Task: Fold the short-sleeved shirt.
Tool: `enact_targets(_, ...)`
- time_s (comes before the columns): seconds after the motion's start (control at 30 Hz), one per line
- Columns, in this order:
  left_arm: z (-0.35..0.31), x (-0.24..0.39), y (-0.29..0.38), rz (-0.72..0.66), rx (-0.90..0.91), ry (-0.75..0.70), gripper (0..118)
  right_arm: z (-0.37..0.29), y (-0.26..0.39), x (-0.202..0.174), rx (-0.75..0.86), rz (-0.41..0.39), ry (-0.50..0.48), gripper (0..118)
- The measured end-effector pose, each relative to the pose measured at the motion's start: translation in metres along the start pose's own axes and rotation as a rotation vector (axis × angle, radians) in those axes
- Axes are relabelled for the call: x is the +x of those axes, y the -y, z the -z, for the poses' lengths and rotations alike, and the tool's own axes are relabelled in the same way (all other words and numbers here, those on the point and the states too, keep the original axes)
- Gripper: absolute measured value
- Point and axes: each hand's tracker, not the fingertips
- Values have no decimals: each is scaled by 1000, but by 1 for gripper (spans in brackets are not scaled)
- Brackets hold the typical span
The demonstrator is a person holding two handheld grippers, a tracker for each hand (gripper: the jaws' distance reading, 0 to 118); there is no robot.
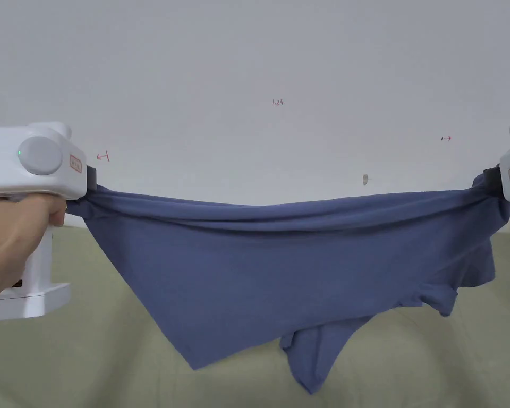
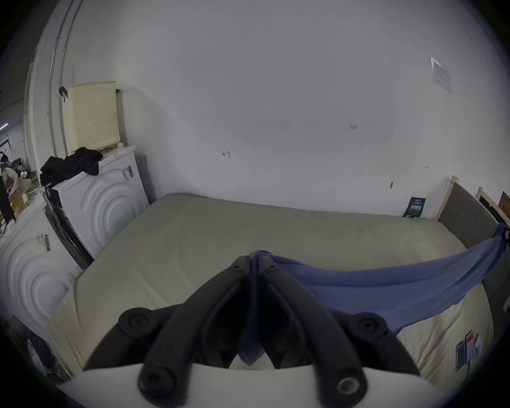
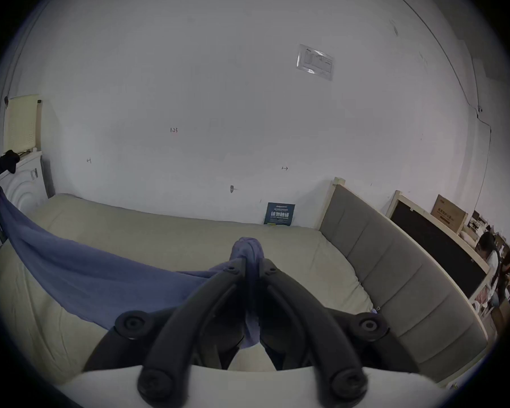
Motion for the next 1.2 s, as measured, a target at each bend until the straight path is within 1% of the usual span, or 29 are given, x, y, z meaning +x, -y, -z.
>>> enact_targets(0.17,24,-3,45,16,-89,15,3,18,47,-5,-68,12,-11,10)
enact_targets(0.33,28,-15,110,32,-187,51,3,5,117,-1,-164,33,-46,10)
enact_targets(0.37,21,-16,126,34,-207,59,3,-1,132,1,-194,29,-52,10)
enact_targets(0.47,-2,-23,167,56,-257,77,3,-30,177,9,-243,97,-68,10)
enact_targets(0.53,-22,-28,196,73,-274,78,3,-51,206,17,-246,85,-75,10)
enact_targets(0.67,-69,-45,256,65,-318,94,3,-111,265,19,-286,37,-88,10)
enact_targets(0.73,-92,-53,284,67,-335,96,3,-137,291,23,-313,55,-107,10)
enact_targets(0.77,-97,-61,296,67,-347,96,3,-149,304,24,-320,87,-111,10)
enact_targets(0.8,-107,-66,308,61,-358,100,3,-158,318,27,-327,103,-112,10)
enact_targets(0.87,-124,-75,328,42,-373,106,3,-177,340,26,-335,101,-100,10)
enact_targets(0.97,-142,-90,350,-29,-390,110,3,-197,368,29,-363,125,-94,10)
enact_targets(1.13,-150,-103,371,-59,-459,123,3,-208,389,39,-416,183,-99,10)
enact_targets(1.2,-150,-99,375,-43,-461,119,4,-209,390,38,-414,202,-94,10)
